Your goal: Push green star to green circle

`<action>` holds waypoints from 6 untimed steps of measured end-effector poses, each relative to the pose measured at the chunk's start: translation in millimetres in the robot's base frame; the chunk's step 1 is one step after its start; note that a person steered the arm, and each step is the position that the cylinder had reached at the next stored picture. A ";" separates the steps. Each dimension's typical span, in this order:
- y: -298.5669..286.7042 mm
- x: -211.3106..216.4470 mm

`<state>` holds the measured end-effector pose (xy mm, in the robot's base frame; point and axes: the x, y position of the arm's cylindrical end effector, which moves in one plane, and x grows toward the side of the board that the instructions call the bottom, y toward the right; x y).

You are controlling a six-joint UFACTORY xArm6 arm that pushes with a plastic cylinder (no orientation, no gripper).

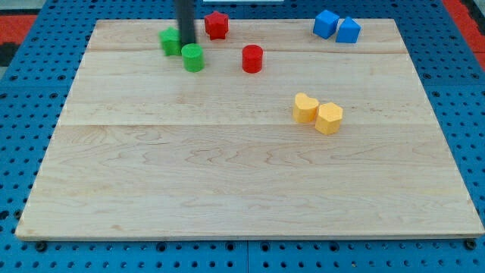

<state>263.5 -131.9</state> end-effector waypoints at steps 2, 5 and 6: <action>-20.4 -55.8; 21.5 -5.9; -20.7 -46.6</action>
